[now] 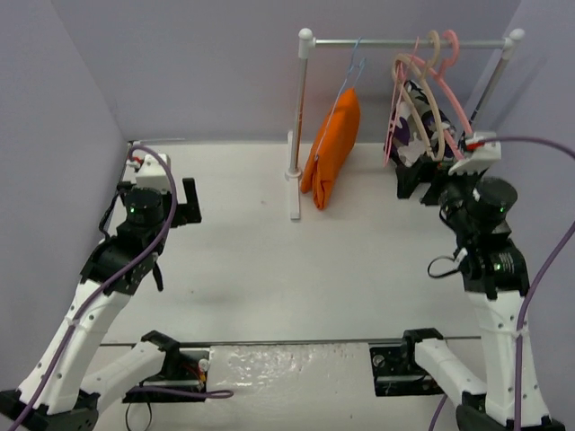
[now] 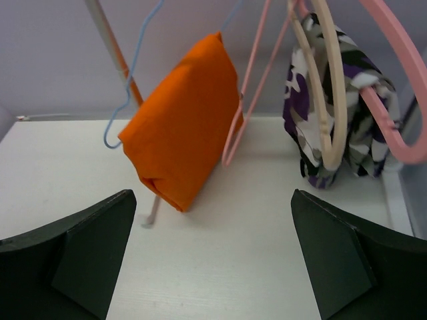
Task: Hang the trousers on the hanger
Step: Reset both arms
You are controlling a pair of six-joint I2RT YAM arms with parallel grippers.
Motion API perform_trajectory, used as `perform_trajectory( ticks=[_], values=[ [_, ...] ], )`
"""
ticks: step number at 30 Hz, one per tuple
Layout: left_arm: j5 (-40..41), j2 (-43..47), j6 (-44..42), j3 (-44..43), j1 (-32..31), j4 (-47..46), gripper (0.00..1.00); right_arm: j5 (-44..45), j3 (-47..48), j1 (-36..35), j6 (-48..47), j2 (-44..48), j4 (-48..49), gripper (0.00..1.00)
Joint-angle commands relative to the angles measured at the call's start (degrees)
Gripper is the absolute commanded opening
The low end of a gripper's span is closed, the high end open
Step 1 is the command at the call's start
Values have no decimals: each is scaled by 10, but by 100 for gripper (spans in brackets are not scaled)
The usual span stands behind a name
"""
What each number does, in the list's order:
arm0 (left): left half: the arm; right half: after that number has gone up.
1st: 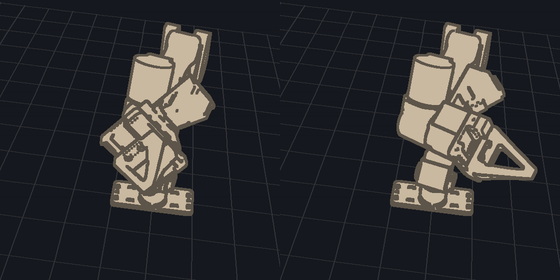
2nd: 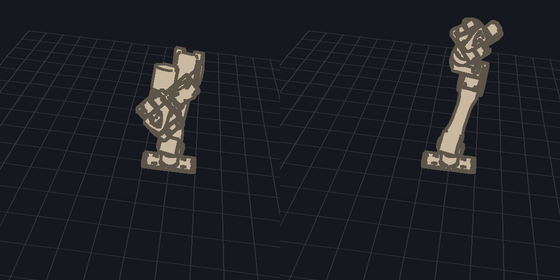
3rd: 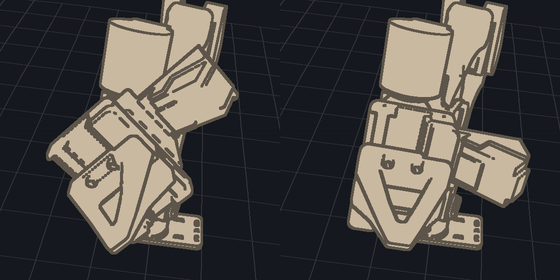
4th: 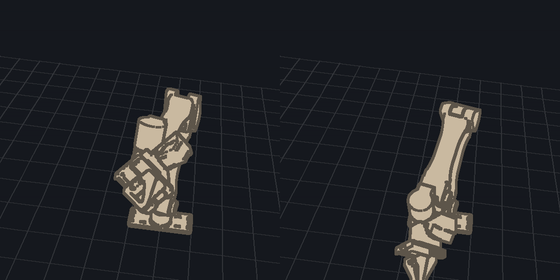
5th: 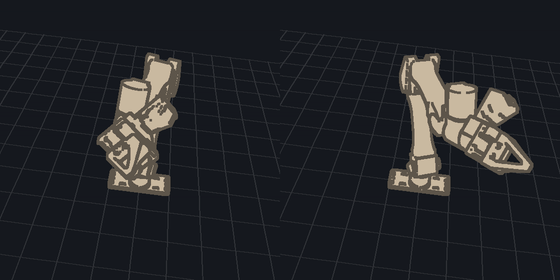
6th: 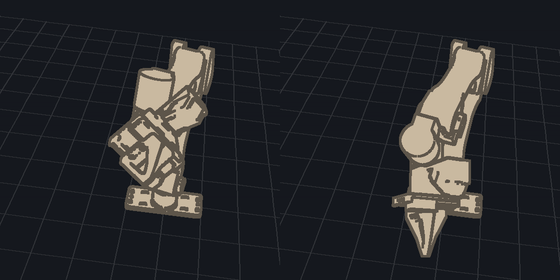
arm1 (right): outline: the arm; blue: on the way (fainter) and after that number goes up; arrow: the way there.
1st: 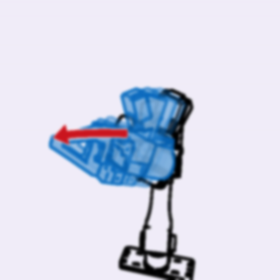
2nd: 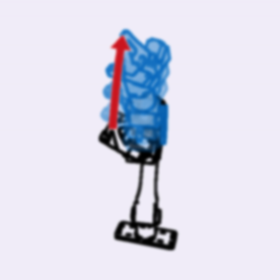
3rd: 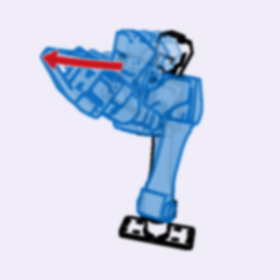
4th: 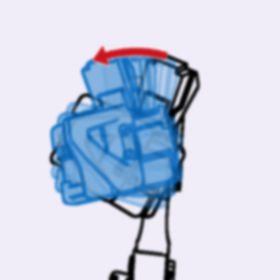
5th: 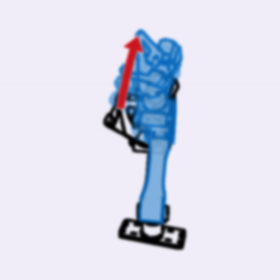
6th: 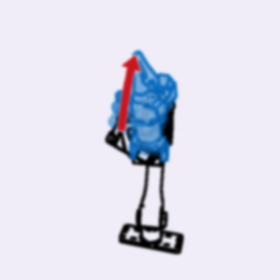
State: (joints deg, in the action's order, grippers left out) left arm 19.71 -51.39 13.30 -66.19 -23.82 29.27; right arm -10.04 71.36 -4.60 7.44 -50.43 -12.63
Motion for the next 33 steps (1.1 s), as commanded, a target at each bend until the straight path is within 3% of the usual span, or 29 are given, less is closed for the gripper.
perform_trajectory(
  ticks=[1,5,14,33],
  values=[
    [59,66,-28,28,5,-5,97,153,-68,-25,-21,78,5,100],
    [86,133,-31,97,6,-7,97,217,-142,-37,-25,162,-3,100],
    [106,216,-1,205,6,-9,97,282,-220,-57,-24,244,-6,100],
    [110,220,-6,263,6,-36,97,265,-228,-99,-24,238,3,100]
  ],
)
